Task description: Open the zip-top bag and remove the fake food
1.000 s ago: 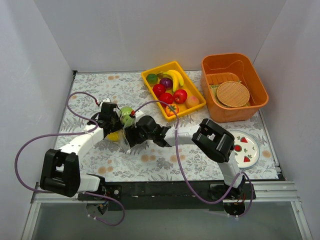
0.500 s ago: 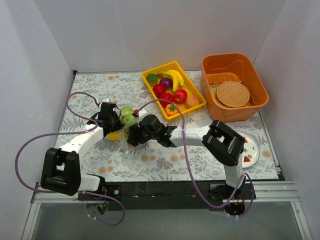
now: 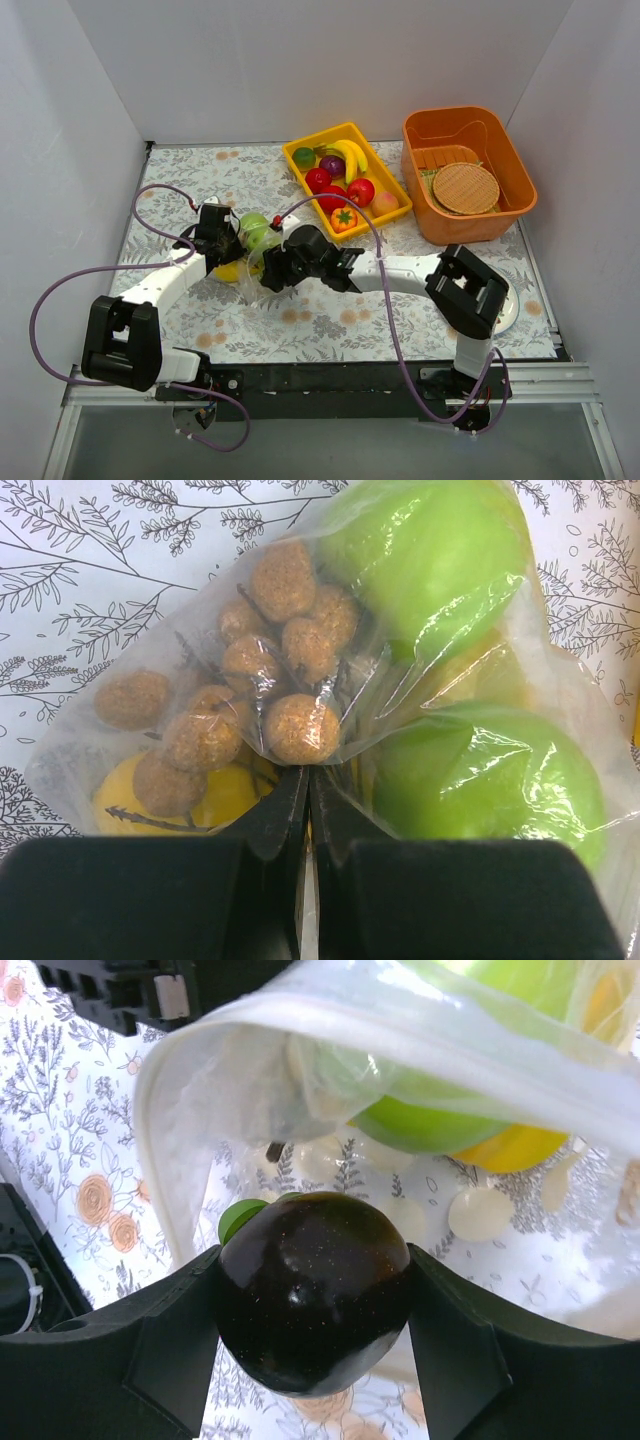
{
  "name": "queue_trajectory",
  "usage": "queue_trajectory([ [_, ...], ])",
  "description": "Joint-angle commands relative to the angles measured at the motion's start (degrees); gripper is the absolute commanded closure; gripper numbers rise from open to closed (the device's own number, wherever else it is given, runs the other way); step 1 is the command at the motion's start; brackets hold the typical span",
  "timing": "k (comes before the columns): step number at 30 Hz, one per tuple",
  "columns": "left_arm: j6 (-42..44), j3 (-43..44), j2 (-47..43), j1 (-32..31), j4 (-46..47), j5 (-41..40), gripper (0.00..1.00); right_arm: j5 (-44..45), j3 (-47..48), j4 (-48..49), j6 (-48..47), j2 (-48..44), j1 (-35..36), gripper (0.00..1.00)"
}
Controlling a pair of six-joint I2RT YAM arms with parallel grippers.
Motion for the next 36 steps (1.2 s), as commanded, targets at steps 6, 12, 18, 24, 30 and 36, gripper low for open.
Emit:
queue_trajectory([
  [6,1.08,1.36,-1.85,0.47,-2.35,2.23,1.00,-0.08,-0.94,-3.84,-2.05,-7.07,-0.63,0.67],
  [12,1.61,2.24,-2.64,0.47,-3.06,2.67,1.00,-0.43,-2.87,-6.82,-2.67,-11.46,-1.07,0.69],
  [18,2.49,3.21,-3.08,0.47,-3.58,3.20,1.00,-2.54,-3.05,-11.12,-3.99,-15.51,-1.69,0.71],
  [24,3.81,4.00,-4.13,0.56,-4.20,3.20,0.97,-3.33,-2.43,-16.22,-5.56,-20.16,-4.32,0.73],
  [30,4.86,5.66,-4.83,0.64,-5.52,3.38,0.92,-7.37,-0.50,-18.08,-7.06,-20.53,-16.61,0.73],
  [36,5.13,6.81,-5.45,0.64,-6.04,4.26,0.91,-5.88,2.75,-17.64,-7.16,-14.47,-28.22,0.73],
])
